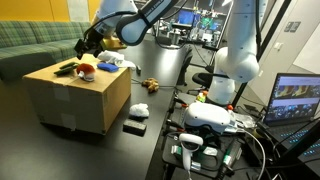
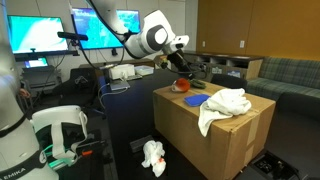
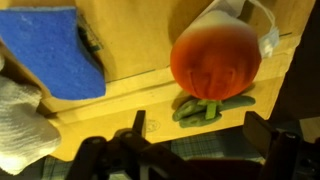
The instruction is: Remove the brown moose, white plastic, toy vegetable, put them on the table and put the white cloth, blue sponge and black whiteboard eraser on the box
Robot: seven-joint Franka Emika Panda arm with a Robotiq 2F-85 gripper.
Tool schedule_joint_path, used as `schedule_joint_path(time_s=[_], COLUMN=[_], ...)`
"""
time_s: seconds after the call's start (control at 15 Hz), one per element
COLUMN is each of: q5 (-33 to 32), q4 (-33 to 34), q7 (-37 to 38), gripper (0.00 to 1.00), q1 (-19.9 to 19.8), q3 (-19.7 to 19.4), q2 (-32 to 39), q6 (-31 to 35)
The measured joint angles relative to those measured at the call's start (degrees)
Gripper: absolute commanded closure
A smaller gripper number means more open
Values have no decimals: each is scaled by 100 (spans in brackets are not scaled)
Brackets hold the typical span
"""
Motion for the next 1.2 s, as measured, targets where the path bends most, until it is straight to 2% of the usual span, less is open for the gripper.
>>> schedule_joint_path(time_s=[0.33, 0.87, 0.93, 1.0, 1.2], q5=[740, 1777, 1876, 1947, 2035], q4=[-256, -200, -173, -144, -51], q7=[-551, -1497, -1598, -1675, -1835], gripper=[0, 0, 9, 26, 49], q1=[-95, -431, -455, -468, -494], q3=[321, 721, 766, 795, 829], q2=[127, 482, 538, 600, 774], q6=[220, 533, 587, 641, 766])
